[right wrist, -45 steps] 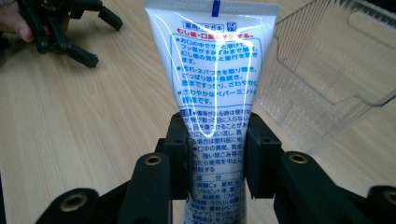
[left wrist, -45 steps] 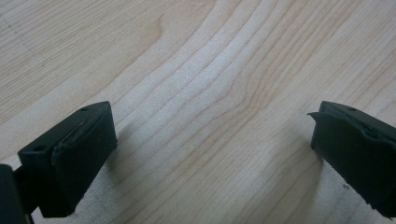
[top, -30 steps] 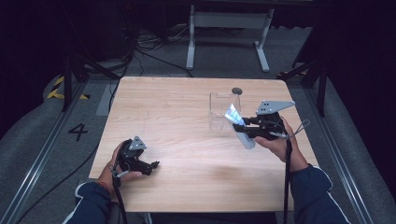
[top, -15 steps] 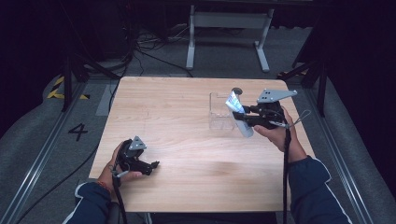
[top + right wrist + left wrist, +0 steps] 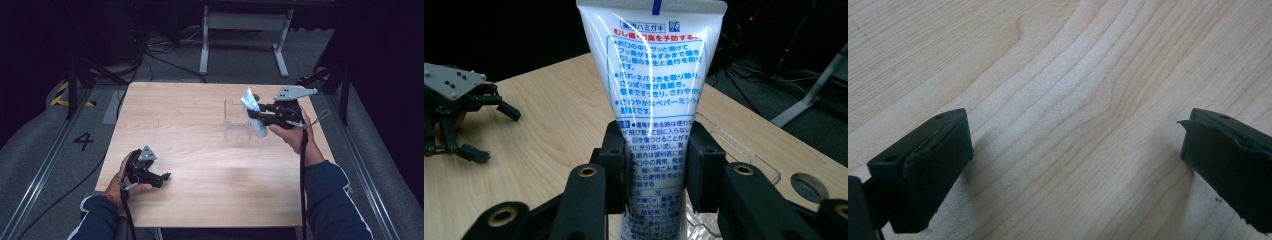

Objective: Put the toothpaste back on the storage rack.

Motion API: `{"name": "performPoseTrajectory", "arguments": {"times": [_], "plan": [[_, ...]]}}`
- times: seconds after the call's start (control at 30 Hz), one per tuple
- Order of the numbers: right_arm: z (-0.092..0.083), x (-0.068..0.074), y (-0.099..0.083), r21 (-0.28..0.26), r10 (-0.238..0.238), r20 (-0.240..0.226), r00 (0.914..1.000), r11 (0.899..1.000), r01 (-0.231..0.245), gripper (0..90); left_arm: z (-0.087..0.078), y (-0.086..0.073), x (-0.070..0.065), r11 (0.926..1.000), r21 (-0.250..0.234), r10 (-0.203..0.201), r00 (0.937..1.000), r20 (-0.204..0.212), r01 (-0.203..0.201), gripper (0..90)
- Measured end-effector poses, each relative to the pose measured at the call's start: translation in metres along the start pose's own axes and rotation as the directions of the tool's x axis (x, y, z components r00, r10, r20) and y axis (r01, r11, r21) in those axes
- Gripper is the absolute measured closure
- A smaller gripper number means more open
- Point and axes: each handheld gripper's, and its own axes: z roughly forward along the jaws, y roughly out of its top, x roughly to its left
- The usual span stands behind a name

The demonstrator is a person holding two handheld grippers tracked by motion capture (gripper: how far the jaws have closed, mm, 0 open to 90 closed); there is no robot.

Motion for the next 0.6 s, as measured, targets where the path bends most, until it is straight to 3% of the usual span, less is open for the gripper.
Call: {"name": "performPoseTrajectory", "arguments": {"times": [0.6], "plan": [[0.019, -0.014, 0.015, -0.018, -0.018, 0.009, 0.9998, 1.0, 0.018, 67.0, 0.0, 0.0, 0.0, 1.0, 0.001, 0.005, 1.0, 0.0, -0.005, 0.5]]}}
